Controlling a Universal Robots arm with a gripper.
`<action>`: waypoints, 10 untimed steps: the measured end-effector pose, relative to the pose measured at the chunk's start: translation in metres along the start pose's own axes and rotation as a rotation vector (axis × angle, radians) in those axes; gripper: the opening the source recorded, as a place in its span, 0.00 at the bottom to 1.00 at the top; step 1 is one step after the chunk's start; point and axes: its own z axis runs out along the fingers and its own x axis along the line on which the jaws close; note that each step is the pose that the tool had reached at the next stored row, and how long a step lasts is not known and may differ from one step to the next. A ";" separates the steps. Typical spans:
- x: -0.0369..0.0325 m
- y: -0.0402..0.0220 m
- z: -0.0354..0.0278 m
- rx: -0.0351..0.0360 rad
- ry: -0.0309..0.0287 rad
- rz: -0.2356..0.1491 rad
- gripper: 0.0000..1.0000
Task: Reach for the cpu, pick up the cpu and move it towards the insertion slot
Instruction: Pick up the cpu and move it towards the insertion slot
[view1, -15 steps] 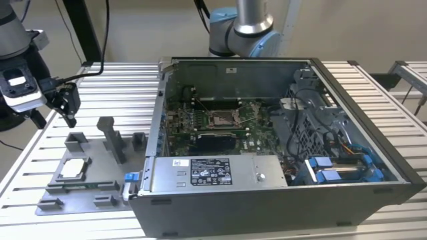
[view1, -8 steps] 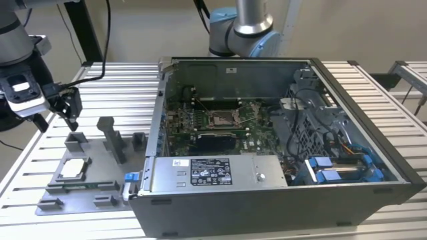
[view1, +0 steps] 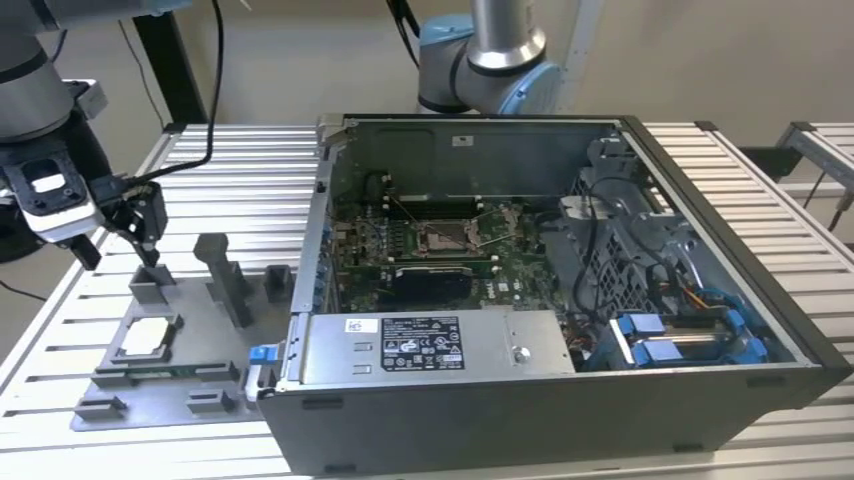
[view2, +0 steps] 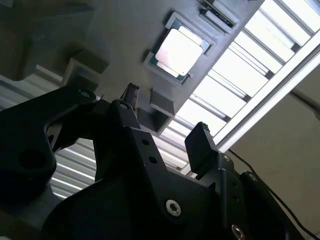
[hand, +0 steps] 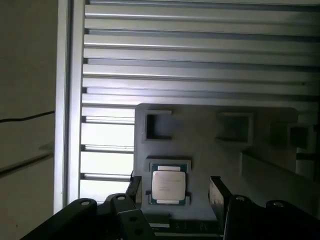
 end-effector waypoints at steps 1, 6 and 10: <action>0.0000 0.0000 0.0007 -0.0001 -0.0001 0.000 1.00; 0.0000 -0.0001 0.0019 0.0000 0.0000 0.000 1.00; 0.0000 -0.0001 0.0027 -0.0002 -0.0003 0.000 1.00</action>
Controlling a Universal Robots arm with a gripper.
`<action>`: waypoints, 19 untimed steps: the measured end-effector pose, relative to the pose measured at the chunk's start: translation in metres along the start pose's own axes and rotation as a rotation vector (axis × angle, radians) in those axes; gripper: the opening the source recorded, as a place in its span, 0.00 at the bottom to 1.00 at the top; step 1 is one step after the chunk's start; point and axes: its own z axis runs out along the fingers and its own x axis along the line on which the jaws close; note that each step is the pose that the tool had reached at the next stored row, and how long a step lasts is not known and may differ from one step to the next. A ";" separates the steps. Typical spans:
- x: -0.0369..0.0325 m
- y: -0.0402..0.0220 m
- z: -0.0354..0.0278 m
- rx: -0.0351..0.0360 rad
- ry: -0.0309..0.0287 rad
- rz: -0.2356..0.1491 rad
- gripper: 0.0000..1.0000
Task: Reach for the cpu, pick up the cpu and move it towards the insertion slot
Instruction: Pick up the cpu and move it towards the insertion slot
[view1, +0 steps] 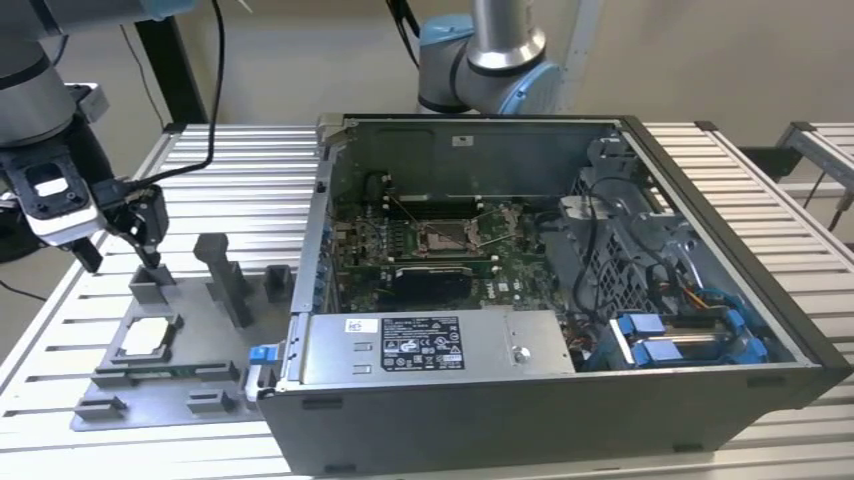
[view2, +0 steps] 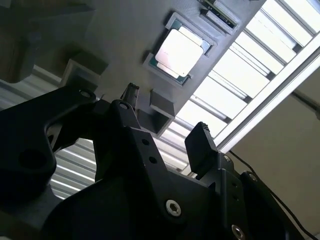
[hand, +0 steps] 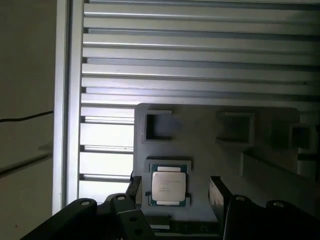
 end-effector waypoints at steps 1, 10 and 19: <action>0.0000 0.0000 0.0005 0.0000 0.0000 0.000 1.00; 0.0000 -0.0003 0.0064 0.0002 0.0004 0.000 1.00; 0.0008 -0.0021 0.0169 0.0003 0.0004 0.000 1.00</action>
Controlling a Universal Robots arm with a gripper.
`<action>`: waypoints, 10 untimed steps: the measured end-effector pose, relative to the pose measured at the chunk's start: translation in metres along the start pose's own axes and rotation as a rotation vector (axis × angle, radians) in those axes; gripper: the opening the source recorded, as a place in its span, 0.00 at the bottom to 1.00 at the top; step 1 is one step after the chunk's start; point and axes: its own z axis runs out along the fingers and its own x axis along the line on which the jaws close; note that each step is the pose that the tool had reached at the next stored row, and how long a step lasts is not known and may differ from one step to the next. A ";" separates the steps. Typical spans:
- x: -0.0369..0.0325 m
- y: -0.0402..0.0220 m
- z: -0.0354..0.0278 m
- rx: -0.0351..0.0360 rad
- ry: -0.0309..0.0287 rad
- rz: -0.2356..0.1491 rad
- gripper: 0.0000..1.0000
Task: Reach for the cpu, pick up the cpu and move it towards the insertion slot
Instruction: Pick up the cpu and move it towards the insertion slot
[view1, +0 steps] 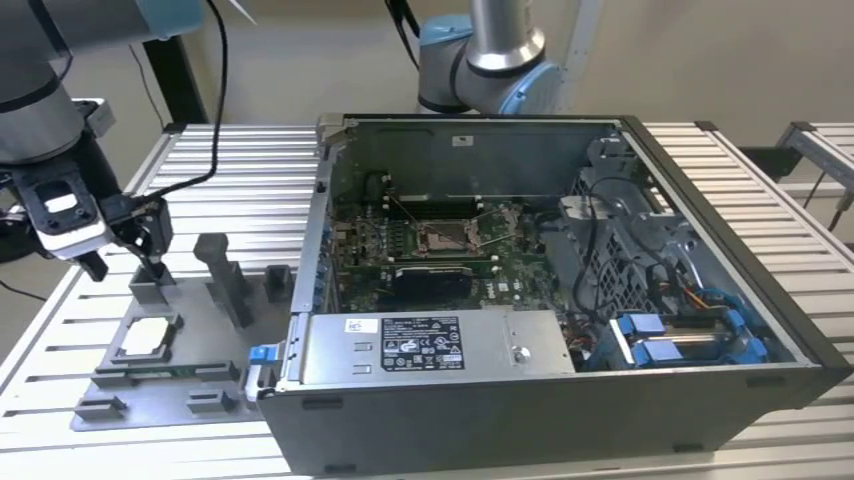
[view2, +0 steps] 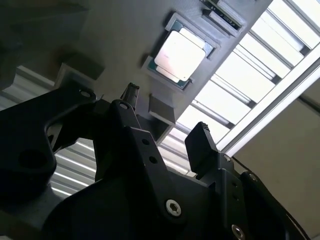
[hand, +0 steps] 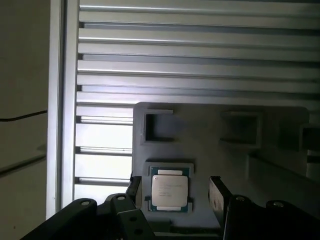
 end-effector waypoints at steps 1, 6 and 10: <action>0.0000 -0.0011 0.0013 0.0000 0.0001 0.000 1.00; 0.0001 -0.0104 0.0072 -0.0001 -0.0001 0.000 1.00; 0.0002 -0.0144 0.0136 -0.0001 -0.0002 0.000 1.00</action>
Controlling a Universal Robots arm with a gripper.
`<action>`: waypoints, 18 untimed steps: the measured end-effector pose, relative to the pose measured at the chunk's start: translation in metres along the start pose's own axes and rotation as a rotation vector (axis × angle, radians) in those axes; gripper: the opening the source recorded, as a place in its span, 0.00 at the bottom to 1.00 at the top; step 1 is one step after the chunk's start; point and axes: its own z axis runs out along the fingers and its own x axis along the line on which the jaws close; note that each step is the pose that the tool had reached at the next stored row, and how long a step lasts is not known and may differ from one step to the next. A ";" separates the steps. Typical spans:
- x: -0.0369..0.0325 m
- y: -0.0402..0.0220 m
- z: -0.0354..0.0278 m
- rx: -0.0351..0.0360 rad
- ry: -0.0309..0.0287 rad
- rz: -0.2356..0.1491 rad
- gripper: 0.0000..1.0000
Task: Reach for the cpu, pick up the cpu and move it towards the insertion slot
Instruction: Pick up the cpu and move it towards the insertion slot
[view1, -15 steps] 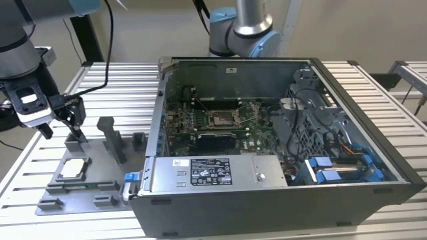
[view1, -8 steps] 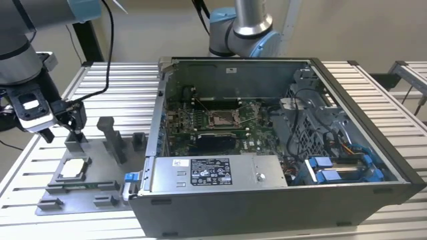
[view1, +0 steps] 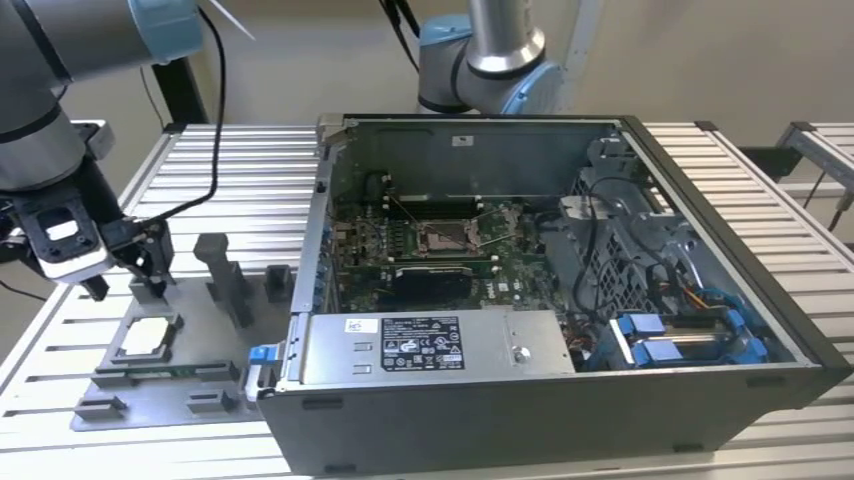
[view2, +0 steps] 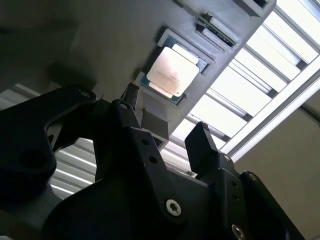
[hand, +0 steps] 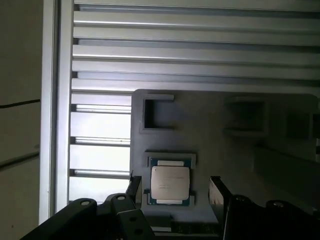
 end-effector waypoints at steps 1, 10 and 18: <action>0.0000 -0.0002 0.0017 0.0001 0.0001 0.000 1.00; 0.0001 -0.0071 0.0158 0.0000 0.0001 0.000 1.00; 0.0013 -0.0118 0.0272 -0.0004 0.0002 -0.001 1.00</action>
